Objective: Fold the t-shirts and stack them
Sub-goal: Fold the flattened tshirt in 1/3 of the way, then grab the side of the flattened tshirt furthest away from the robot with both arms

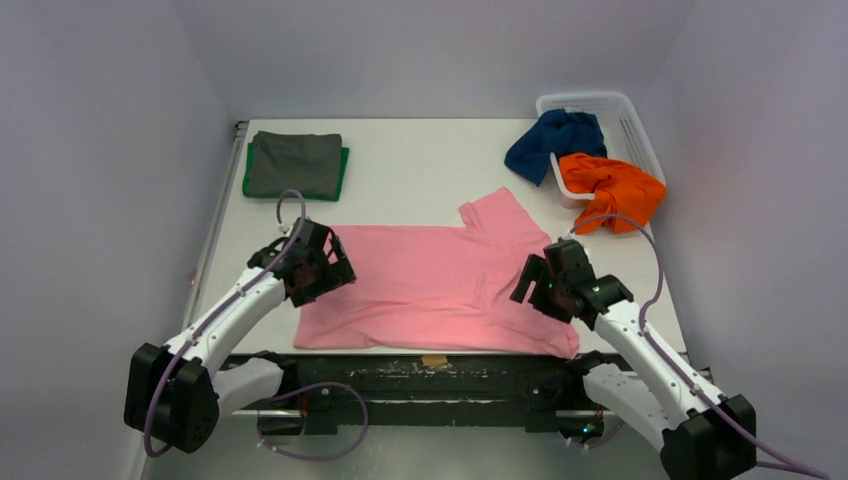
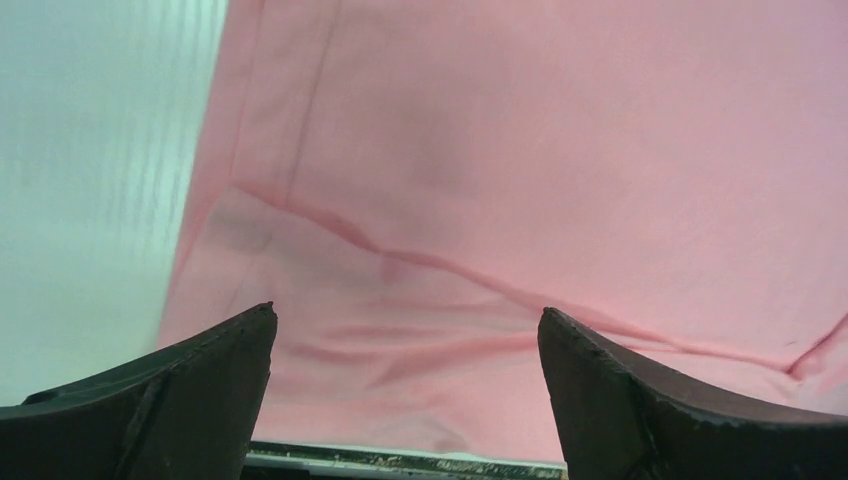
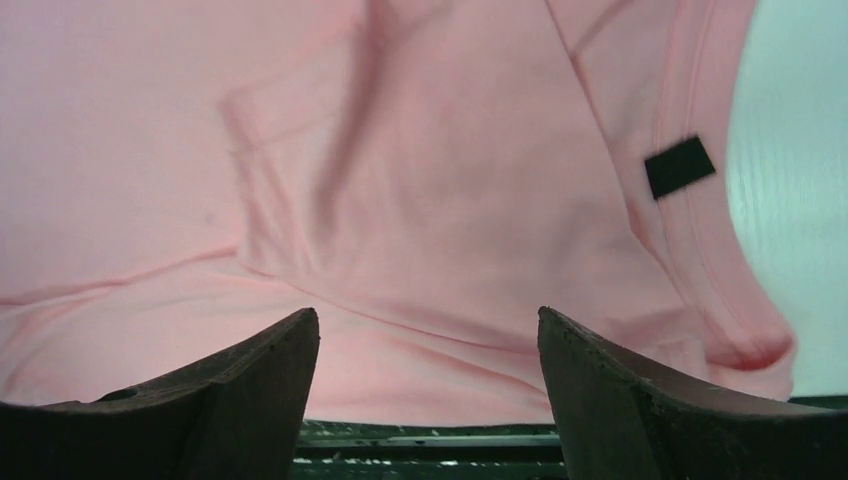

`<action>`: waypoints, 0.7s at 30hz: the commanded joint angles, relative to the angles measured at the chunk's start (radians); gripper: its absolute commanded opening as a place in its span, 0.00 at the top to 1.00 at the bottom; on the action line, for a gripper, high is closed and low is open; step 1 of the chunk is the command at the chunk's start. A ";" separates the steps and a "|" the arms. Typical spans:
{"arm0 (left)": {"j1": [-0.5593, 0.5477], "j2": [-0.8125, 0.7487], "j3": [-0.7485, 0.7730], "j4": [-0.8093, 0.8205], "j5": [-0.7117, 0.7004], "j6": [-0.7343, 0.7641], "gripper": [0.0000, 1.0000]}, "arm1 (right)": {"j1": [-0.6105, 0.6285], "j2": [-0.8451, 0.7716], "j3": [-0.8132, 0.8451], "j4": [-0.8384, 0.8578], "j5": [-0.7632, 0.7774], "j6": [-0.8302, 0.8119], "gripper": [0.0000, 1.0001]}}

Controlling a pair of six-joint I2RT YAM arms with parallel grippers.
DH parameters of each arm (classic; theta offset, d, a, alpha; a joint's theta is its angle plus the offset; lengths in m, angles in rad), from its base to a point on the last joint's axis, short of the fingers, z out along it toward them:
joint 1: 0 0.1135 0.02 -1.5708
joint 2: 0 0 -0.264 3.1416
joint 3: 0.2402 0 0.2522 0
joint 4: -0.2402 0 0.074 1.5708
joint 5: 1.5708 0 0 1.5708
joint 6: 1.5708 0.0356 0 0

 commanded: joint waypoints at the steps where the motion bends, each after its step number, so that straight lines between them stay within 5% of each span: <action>1: 0.037 0.052 0.181 0.014 -0.160 0.069 0.00 | 0.002 0.066 0.192 0.122 0.112 -0.065 0.20; 7: 0.205 0.384 0.464 0.047 -0.089 0.147 0.00 | 0.002 0.215 0.278 0.349 0.184 -0.092 0.14; 17: 0.271 0.842 0.847 -0.021 -0.048 0.218 0.00 | -0.004 0.363 0.377 0.345 0.274 -0.123 0.08; 21: 0.292 0.902 0.879 -0.045 -0.003 0.202 0.22 | -0.006 0.350 0.362 0.354 0.281 -0.133 0.07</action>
